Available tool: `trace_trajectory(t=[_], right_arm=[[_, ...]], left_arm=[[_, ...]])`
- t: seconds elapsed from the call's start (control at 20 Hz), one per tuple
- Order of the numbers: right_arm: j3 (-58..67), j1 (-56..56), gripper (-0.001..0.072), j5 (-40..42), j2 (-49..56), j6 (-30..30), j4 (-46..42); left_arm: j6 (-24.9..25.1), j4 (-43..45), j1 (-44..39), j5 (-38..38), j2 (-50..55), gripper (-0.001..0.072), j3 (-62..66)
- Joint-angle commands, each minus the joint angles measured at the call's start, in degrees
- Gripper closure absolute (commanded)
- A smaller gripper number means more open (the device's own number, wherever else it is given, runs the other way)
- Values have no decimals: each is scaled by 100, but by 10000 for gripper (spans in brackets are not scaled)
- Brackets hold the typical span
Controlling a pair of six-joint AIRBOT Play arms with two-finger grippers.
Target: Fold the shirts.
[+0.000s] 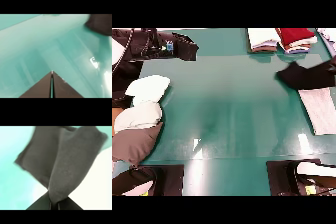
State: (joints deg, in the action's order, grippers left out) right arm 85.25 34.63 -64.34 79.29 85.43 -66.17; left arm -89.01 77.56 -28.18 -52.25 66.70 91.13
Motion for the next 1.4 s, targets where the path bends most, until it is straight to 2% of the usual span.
trace_trajectory(t=[0.0,0.2,0.65,0.9,1.05,1.2,1.25,1.3,1.35], right_arm=[[-94,483,695,249,-247,68,66],[-39,240,695,754,-566,179,63],[304,492,695,151,-1078,372,-7],[-920,1029,696,-39,-1703,369,-120],[-1779,1276,694,-227,-2251,367,-778],[-2583,1690,677,-461,-2767,367,-1019],[-2817,1836,542,-492,-2868,367,-1163],[-3058,1974,325,-487,-2949,367,-1370],[-3228,2103,171,-503,-2988,367,-1537]], left_arm=[[-103,-2,-17,39,-2,683,0],[-101,-4,-17,20,-2,682,-2],[-96,-4,-17,-181,-4,682,-2],[-94,-2,-17,-184,-4,682,0],[-92,-2,-17,-199,-4,682,0],[-48,0,-17,-201,-4,682,-2],[-48,0,-17,-203,-4,682,-2],[-46,-2,-17,-212,-4,682,-2],[-46,0,-17,-223,-4,682,-2]])
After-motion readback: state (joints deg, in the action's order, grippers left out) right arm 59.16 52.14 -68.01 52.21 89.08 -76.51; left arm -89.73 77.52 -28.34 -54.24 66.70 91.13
